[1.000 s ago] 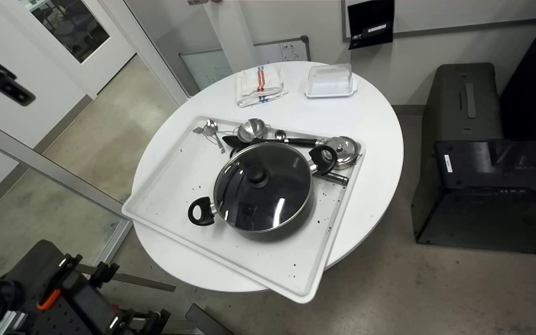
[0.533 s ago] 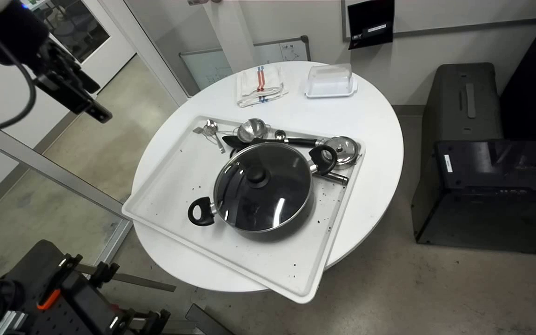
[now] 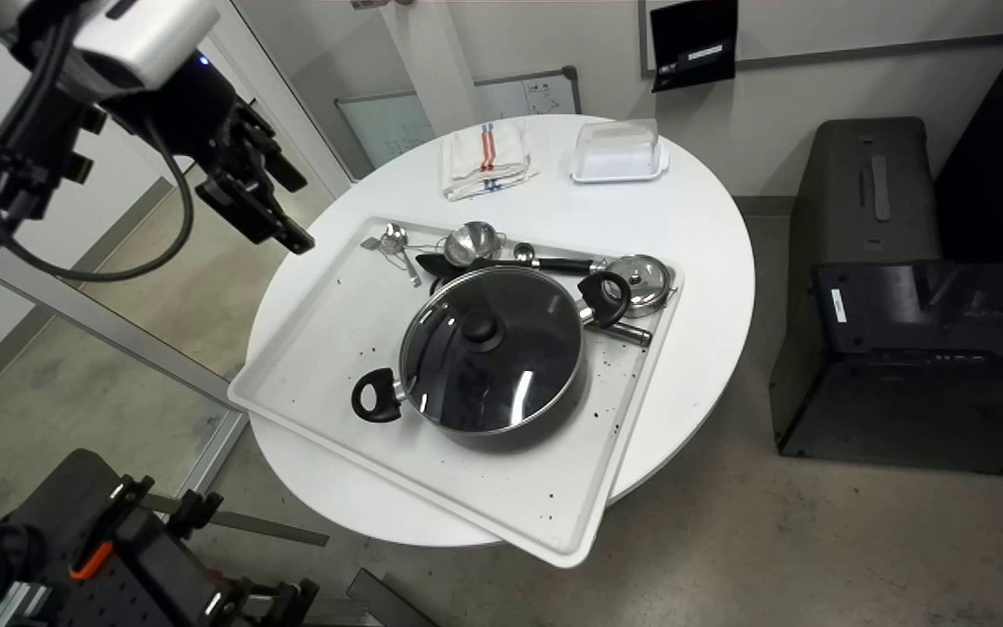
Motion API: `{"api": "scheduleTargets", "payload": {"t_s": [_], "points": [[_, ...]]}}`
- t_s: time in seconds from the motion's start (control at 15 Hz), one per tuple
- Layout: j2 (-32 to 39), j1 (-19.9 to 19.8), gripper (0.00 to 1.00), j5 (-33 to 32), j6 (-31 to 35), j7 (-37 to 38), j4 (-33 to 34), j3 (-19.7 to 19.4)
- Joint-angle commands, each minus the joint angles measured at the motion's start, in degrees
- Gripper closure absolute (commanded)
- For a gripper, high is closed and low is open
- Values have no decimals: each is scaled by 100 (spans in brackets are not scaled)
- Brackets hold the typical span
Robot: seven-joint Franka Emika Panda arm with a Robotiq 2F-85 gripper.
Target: Pick up the lid from the pot and put it on the table
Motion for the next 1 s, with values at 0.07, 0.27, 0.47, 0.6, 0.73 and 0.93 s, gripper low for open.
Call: {"api": "scheduleTargets", "payload": {"t_s": [0.07, 0.27, 0.47, 0.6, 0.73, 0.93], "points": [[844, 174, 0, -509, 332, 937, 549, -498], [1252, 334, 0, -746, 510, 1345, 757, -863], [1621, 517, 0, -809, 654, 1537, 919, -1165], [1828, 615, 0, -729, 714, 1499, 982, -1278], [2036, 701, 0, -649, 767, 1445, 1040, -1347], [2305, 795, 0, -557, 792, 1407, 1142, -1429]]}}
